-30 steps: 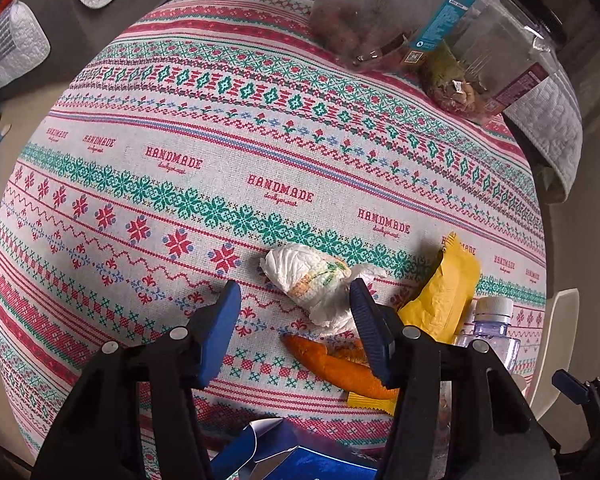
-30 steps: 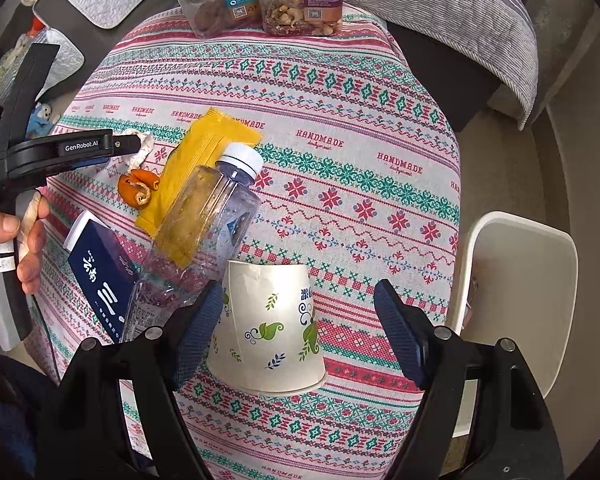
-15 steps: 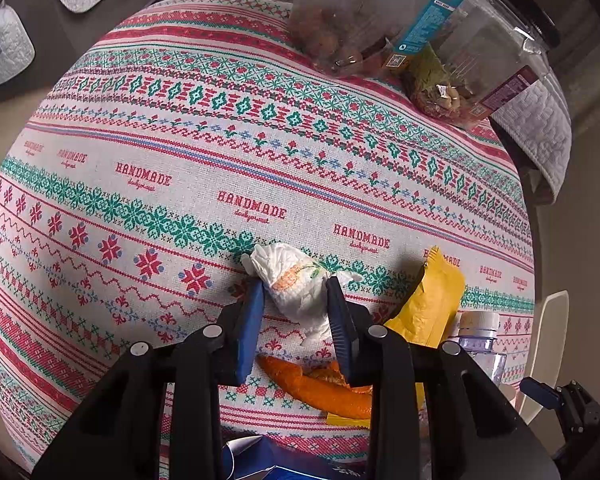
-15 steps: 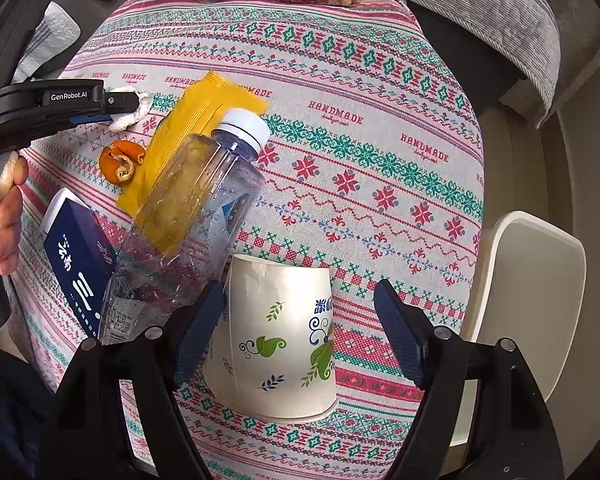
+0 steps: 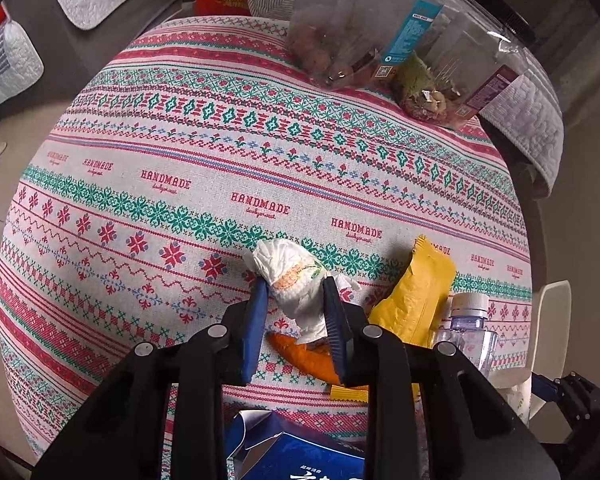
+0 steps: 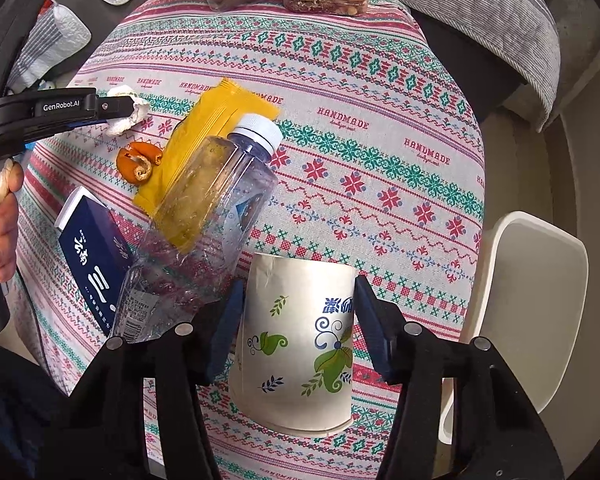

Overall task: Collect trash
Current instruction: 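Drop the tissue from the left tool into the bin while the right tool drops the paper cup, then grasp the blue printed box with the left tool while the right tool grasps the orange carrot, then carry the blue box and orange carrot over the white bin and open both tools, then grasp the clear water bottle with the right tool while the left tool grasps the yellow snack packet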

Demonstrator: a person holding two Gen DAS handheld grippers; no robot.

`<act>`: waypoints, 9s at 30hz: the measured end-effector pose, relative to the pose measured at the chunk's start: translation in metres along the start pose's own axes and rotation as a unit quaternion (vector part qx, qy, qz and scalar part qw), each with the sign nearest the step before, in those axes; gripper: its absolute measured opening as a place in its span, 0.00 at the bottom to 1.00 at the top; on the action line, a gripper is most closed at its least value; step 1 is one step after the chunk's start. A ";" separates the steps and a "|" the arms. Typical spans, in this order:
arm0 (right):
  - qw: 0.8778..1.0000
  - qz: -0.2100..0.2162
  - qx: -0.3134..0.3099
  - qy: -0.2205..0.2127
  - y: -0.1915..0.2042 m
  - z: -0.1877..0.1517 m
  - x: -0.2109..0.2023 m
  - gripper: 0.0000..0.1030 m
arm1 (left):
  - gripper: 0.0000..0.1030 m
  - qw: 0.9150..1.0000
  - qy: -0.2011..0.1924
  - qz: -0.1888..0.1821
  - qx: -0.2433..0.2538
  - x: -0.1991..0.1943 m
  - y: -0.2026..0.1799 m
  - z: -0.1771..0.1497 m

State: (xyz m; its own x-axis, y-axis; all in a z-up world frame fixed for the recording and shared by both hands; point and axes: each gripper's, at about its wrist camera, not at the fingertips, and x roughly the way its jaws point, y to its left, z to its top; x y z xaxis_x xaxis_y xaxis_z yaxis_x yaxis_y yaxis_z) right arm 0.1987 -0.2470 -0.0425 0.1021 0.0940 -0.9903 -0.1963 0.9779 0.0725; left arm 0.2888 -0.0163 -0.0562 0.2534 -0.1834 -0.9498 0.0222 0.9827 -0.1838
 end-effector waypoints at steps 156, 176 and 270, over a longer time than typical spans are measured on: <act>0.991 0.057 -0.109 -0.057 0.135 0.037 -0.015 0.12 | 0.57 0.980 -0.010 -0.060 -0.191 -0.084 0.089 -0.149; 0.995 0.041 -0.028 -0.083 0.032 -0.027 -0.087 0.12 | 0.57 0.993 -0.006 -0.083 -0.087 -0.098 -0.028 -0.141; 0.985 0.115 0.130 0.000 0.008 0.003 -0.016 0.55 | 0.72 0.997 0.041 -0.024 -0.067 -0.034 -0.010 -0.058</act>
State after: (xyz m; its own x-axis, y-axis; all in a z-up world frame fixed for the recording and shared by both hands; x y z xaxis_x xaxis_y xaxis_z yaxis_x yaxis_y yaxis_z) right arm 0.1981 -0.2400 -0.0259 0.0836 0.3190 -0.9441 0.0428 0.9454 0.3232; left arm 0.2234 -0.0212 -0.0366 0.1757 -0.2378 -0.9553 -0.0984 0.9613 -0.2574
